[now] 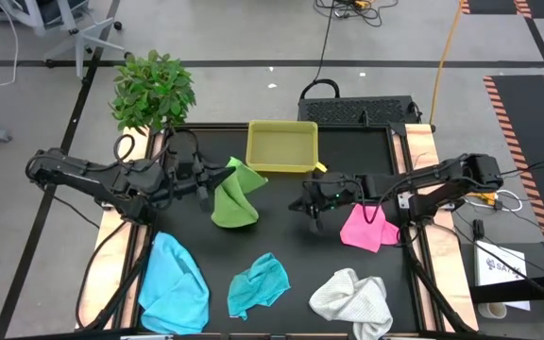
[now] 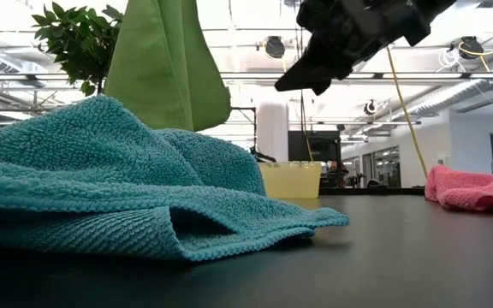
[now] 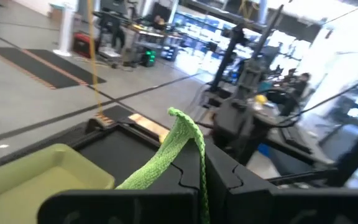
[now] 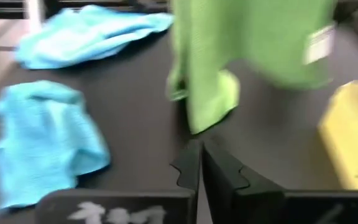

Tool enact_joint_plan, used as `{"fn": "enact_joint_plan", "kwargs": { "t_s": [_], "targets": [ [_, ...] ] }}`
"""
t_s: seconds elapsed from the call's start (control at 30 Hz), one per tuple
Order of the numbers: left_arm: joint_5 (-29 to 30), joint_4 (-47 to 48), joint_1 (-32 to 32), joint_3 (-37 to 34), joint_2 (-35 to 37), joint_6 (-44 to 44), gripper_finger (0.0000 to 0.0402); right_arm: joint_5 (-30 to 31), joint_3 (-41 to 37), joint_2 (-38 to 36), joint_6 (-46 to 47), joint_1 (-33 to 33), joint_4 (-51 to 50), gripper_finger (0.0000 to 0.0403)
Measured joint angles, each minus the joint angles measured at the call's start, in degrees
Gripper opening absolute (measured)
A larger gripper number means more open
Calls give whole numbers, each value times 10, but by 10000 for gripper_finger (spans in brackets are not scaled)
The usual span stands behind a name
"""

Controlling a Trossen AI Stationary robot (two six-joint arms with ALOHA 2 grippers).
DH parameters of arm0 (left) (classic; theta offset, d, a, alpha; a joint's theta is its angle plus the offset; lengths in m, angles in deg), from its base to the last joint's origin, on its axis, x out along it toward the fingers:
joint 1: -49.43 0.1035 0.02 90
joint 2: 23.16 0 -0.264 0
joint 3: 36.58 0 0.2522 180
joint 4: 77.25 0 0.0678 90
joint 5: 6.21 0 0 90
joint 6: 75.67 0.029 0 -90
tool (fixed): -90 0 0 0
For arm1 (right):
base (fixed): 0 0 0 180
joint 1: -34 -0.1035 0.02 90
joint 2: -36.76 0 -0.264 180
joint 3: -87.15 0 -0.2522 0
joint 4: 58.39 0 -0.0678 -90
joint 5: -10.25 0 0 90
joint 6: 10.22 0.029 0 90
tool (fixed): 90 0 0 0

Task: Fold microfiber towels
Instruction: Fold the green microfiber cloth

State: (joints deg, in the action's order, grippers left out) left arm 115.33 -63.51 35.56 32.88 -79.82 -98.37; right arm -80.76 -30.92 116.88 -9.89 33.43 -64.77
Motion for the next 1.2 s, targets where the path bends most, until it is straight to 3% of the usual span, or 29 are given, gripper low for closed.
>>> {"fn": "enact_joint_plan", "kwargs": {
  "t_s": [0.17, 0.43, 0.57, 0.7, 0.93, 1.2],
  "targets": [
    [-4, -2, -5, 0, 0, -3, 1, 55, 0, 0, -53, 25, 34, 32],
    [-2, -3, -5, 0, 0, -16, 2, 49, 0, 18, -37, 44, 97, 86],
    [0, -7, -5, 0, 0, -16, 2, 9, 0, 48, -5, 39, 113, 115],
    [0, -7, -5, 0, 0, -15, 4, 7, 0, 85, -11, 34, 142, 135],
    [0, -7, -5, 0, 0, -16, 4, 12, 1, 101, -68, 49, 153, 143],
    [0, -7, -5, 0, 0, -18, 6, 9, 20, 100, -73, 77, 152, 144]
  ]
}}
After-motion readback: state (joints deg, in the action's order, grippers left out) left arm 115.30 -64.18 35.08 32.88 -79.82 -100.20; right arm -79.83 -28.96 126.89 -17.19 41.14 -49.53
